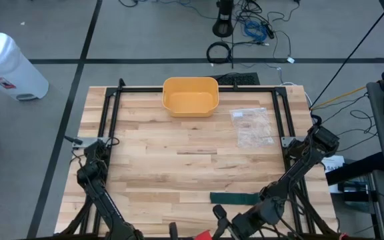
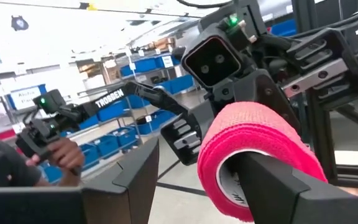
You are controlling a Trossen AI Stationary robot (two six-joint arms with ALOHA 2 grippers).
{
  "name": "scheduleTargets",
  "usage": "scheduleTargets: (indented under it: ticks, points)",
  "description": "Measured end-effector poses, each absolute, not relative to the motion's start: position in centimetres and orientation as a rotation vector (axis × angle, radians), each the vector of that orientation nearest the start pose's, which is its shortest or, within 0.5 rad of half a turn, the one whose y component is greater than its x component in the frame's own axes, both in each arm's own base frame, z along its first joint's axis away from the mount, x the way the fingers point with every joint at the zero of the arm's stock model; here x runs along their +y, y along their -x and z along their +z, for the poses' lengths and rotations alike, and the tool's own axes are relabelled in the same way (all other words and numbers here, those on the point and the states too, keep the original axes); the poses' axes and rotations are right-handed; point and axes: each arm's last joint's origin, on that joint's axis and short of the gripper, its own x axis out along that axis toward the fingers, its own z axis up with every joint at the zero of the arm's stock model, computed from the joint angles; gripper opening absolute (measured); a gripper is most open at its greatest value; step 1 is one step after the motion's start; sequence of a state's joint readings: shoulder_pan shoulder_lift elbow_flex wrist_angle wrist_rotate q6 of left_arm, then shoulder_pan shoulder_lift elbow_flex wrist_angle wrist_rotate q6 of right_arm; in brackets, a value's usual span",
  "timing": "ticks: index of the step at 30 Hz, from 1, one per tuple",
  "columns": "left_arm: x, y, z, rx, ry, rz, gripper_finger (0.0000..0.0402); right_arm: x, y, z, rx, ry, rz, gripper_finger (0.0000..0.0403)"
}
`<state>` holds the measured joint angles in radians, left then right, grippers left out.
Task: Roll bandage
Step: Roll the red bandage
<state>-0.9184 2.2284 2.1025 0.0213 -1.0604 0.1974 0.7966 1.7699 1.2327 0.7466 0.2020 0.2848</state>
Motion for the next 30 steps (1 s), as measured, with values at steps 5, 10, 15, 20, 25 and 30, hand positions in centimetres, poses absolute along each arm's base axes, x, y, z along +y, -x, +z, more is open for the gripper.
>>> scheduleTargets:
  ticks: [5,10,15,20,25,30]
  points:
    - [-39.2,-33.2,33.2,0.077,-0.294,0.139,0.0065,28.5,-29.1,31.0,-0.114,-0.385,0.611,0.0196]
    - [-39.3,-33.1,33.1,0.083,-0.303,0.139,0.0065,28.3,-29.3,31.0,-0.113,-0.414,0.609,0.0196]
    - [-39.4,-32.9,33.1,0.086,-0.345,0.127,0.0065,28.3,-29.3,31.0,-0.094,-0.475,0.637,0.0196]
    - [-39.6,-32.8,33.1,0.089,-0.404,0.115,0.0065,28.1,-29.5,31.0,-0.055,-0.578,0.666,0.0196]
    - [-39.7,-32.7,32.9,0.094,-0.412,0.111,0.0065,28.0,-29.8,30.2,0.045,-0.561,0.658,0.0196]
    - [-39.9,-32.5,32.8,0.092,-0.388,0.106,0.0065,28.2,-29.7,29.6,0.086,-0.452,0.649,0.0196]
